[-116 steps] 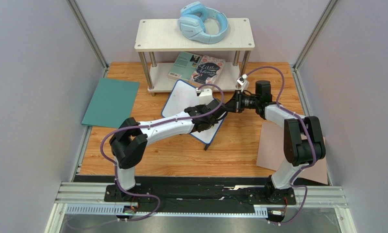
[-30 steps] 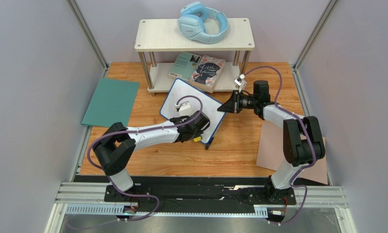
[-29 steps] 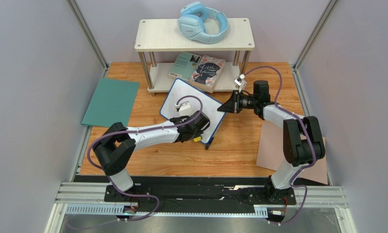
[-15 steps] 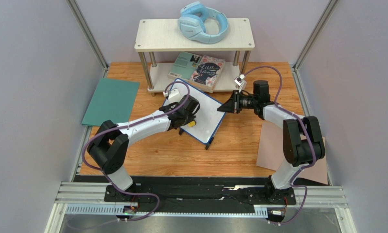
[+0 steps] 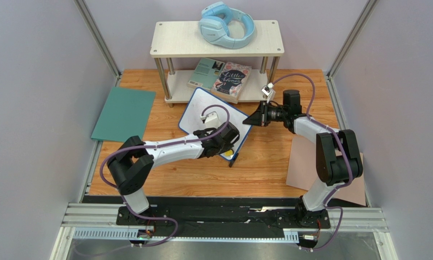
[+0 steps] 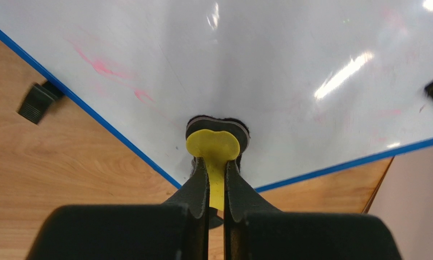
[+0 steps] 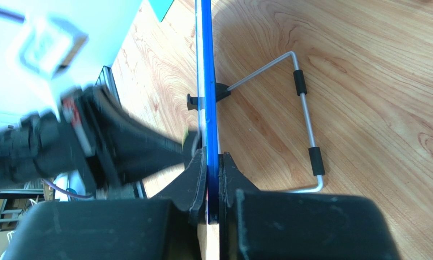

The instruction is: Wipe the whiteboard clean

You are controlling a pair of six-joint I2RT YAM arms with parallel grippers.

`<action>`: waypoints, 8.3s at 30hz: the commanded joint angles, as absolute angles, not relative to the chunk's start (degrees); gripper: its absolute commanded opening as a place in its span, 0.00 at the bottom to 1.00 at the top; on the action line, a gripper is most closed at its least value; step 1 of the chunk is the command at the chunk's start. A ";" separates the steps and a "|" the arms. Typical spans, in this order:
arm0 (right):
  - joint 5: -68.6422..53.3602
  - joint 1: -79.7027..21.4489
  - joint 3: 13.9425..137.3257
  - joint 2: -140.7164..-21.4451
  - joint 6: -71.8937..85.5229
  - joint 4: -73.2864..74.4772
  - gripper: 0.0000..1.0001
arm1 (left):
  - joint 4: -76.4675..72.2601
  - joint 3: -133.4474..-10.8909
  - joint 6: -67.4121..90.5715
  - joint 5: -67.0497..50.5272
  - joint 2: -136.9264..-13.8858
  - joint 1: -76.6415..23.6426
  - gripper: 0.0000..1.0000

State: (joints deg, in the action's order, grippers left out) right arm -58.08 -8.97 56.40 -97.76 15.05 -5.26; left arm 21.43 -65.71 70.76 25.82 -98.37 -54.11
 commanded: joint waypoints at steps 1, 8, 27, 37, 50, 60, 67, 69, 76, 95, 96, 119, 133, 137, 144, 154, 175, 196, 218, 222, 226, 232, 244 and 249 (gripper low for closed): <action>-49.48 -9.76 55.72 -98.53 8.61 -3.52 0.00 | 20.21 -63.90 76.90 22.14 -100.81 -56.07 0.00; -49.57 -9.93 55.63 -98.52 8.70 -3.60 0.00 | 22.23 -59.95 76.38 25.66 -95.46 -51.77 0.00; -49.57 -9.93 55.90 -98.70 8.61 -3.34 0.00 | 17.84 -66.60 67.24 18.72 -97.99 -46.48 0.00; -49.40 -10.02 55.81 -98.70 8.52 -3.16 0.00 | 16.70 -69.70 71.98 19.24 -104.16 -52.82 0.00; -49.57 -10.02 55.81 -99.05 8.44 -3.16 0.00 | 15.91 -58.62 67.86 20.92 -92.11 -38.24 0.00; -49.39 -10.11 56.16 -98.96 8.35 -2.81 0.00 | 15.03 -62.49 65.57 15.91 -96.58 -39.53 0.00; -49.40 -10.19 55.99 -98.88 8.44 -2.99 0.00 | 15.20 -66.97 66.71 17.40 -100.28 -48.58 0.00; -49.48 -10.20 55.99 -98.88 8.53 -2.99 0.00 | 16.16 -69.42 66.62 17.84 -101.94 -50.53 0.00; -49.31 -10.37 55.90 -98.88 8.52 -3.08 0.00 | 17.67 -74.44 66.79 19.07 -106.17 -56.86 0.00; -49.22 -10.55 55.90 -98.97 8.35 -2.90 0.00 | 21.88 -68.02 58.46 26.82 -98.34 -48.78 0.00; -49.13 -10.55 55.99 -99.05 8.44 -2.90 0.00 | 22.32 -68.72 56.10 25.24 -99.05 -48.95 0.00; -49.13 -10.72 55.99 -99.05 8.26 -2.81 0.00 | 33.57 -63.72 58.97 20.30 -99.24 -57.22 0.00; -49.04 -10.99 56.16 -99.23 8.09 -2.20 0.00 | 33.05 -79.44 48.61 22.32 -105.29 -53.26 0.00; -48.96 -11.07 56.25 -99.23 8.00 -2.28 0.00 | 32.70 -81.65 49.04 22.94 -107.75 -52.30 0.00; -49.04 -11.07 56.25 -99.23 8.09 -2.20 0.00 | 31.82 -78.67 51.50 17.51 -109.34 -50.54 0.00; -49.04 -10.99 56.16 -99.49 8.26 -2.55 0.00 | 30.59 -64.17 62.39 13.28 -104.24 -51.68 0.00; -49.22 -11.16 56.34 -99.40 8.17 -2.20 0.00 | 36.91 -95.07 46.85 22.76 -114.16 -53.09 0.00; -49.04 -11.43 56.43 -99.40 8.17 -2.20 0.00 | 34.01 -97.47 40.44 20.74 -114.26 -48.87 0.00; -48.52 -11.60 56.69 -99.84 7.91 -1.85 0.00 | 35.77 -98.71 40.25 19.32 -116.28 -57.66 0.00; -48.60 -11.51 56.60 -99.49 7.82 -1.76 0.00 | 36.74 -94.94 42.62 19.86 -115.05 -55.03 0.00; -48.69 -11.51 56.69 -99.67 7.73 -1.50 0.00 | 34.46 -89.31 45.52 20.13 -110.93 -48.98 0.00; -48.69 -11.60 56.34 -99.58 7.56 -1.49 0.00 | 33.66 -87.10 44.30 19.52 -108.37 -41.15 0.00; -48.60 -11.60 56.43 -99.58 7.38 -1.14 0.00 | 32.26 -83.06 47.11 14.24 -105.47 -26.72 0.00; -48.60 -11.60 56.34 -99.58 7.29 -1.32 0.00 | 30.50 -75.34 53.06 12.66 -102.84 -26.63 0.00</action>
State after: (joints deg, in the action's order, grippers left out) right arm -56.07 -10.26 57.08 -98.26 15.92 -4.58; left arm 32.93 -81.28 47.44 13.67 -105.14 -26.20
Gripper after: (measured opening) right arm 0.057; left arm 0.032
